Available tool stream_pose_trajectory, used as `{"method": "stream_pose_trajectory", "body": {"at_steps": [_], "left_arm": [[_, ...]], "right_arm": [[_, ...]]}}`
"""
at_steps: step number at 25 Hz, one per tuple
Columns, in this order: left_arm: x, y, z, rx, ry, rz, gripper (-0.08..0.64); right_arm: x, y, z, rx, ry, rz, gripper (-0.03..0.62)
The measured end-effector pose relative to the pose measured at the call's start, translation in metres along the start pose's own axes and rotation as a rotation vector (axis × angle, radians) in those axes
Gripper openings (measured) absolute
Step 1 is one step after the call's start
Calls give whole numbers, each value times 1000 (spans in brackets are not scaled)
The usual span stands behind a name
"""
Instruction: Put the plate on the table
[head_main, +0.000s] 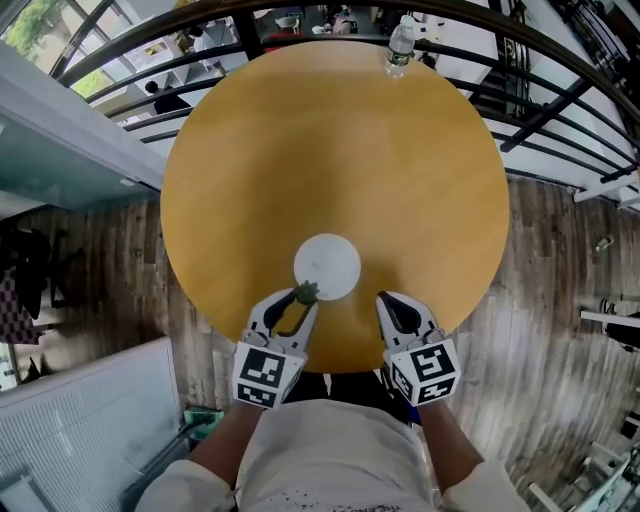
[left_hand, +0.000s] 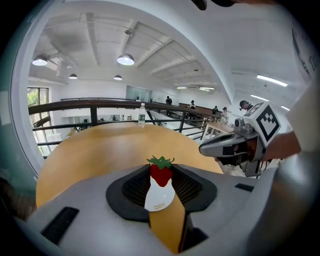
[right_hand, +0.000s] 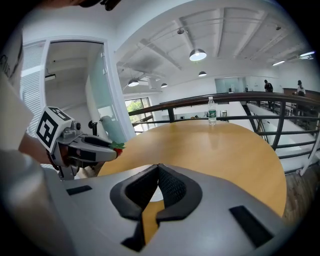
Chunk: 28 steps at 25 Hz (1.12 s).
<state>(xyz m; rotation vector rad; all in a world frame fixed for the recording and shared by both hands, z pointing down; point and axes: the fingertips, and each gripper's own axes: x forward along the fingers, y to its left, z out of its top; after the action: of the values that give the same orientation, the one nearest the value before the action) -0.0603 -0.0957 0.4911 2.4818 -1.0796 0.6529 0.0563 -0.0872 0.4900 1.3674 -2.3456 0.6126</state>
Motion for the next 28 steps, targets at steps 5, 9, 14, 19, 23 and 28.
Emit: {"method": "stream_pose_trajectory", "body": {"at_steps": [5, 9, 14, 19, 23, 28], "left_arm": [[32, 9, -14, 23, 47, -16, 147], [57, 13, -29, 55, 109, -19, 147], [83, 21, -44, 82, 159, -24, 147], [102, 26, -57, 130, 218, -30, 147], [117, 27, -63, 156, 252, -39, 147], [131, 31, -75, 175, 292, -50, 147]], "right_arm": [[22, -6, -7, 9, 8, -1, 20], [29, -14, -12, 31, 23, -12, 20], [37, -23, -15, 42, 33, -23, 20], [41, -30, -16, 58, 41, -34, 20], [43, -39, -18, 68, 47, -40, 20], [45, -46, -22, 84, 59, -47, 20]]}}
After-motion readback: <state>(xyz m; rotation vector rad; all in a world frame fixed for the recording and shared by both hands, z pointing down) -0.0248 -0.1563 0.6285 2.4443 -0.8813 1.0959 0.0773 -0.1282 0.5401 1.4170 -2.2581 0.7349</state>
